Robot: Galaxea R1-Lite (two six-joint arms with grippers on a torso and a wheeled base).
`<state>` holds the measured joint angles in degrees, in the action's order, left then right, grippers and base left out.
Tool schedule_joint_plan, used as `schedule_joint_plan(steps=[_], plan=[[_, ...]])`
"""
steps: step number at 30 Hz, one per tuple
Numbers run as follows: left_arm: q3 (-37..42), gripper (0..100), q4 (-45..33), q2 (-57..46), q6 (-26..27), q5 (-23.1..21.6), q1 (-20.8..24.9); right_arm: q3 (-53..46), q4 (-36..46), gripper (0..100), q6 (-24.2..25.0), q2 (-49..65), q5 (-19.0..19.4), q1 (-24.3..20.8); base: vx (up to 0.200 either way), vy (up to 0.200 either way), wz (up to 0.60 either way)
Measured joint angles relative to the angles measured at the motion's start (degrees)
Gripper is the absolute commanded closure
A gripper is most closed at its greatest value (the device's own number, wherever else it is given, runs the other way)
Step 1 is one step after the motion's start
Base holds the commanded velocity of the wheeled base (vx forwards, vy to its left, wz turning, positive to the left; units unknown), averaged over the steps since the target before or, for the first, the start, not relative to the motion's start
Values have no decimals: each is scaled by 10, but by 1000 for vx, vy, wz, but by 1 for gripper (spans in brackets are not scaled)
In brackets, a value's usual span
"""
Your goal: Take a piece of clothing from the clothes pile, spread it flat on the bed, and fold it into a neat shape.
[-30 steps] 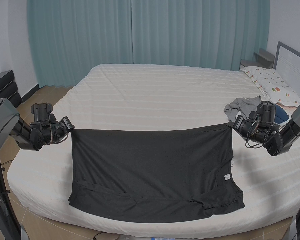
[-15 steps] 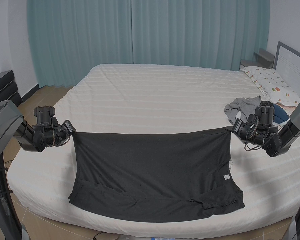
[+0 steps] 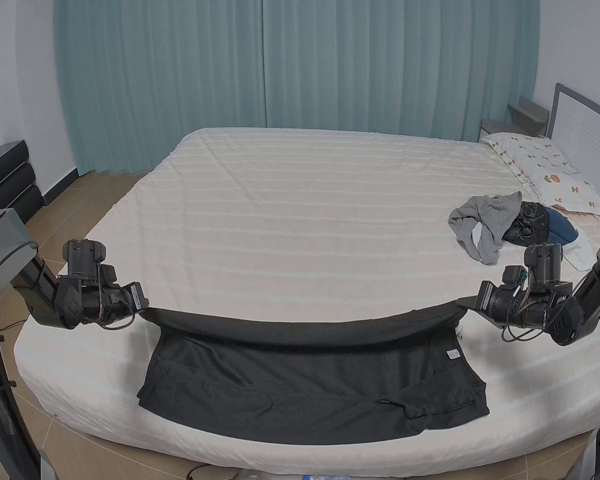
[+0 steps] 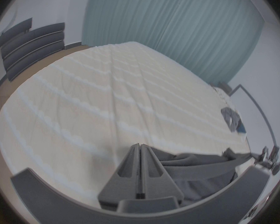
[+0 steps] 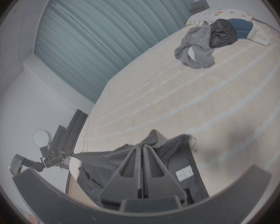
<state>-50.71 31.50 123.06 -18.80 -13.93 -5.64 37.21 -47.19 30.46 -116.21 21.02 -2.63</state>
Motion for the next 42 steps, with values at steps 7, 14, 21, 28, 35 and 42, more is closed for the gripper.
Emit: schedule_joint_plan(steps=[7, 14, 21, 28, 35, 42], plan=[[66, 100, 2, -10, 64, 1, 3, -59, 1, 100, -54, -6, 7, -6, 0, 0, 0], [87, 100, -1, -3, 61, 1, 7, -85, 1, 100, -102, -41, 3, -10, 0, 0, 0], [92, 0, -2, 8, 59, 1, 9, -86, -4, 0, -103, -63, 3, -9, 0, 0, 0], [90, 0, 0, 5, 22, 0, 7, -66, -3, 0, -85, -57, 9, 5, 0, 0, 0], [31, 0, -2, 2, -92, 0, 3, -27, 9, 0, -54, -56, 9, 18, 0, 0, 0], [-46, 0, -5, 48, -126, 2, 4, 6, 13, 0, -36, -82, 10, 23, 0, 0, 0]])
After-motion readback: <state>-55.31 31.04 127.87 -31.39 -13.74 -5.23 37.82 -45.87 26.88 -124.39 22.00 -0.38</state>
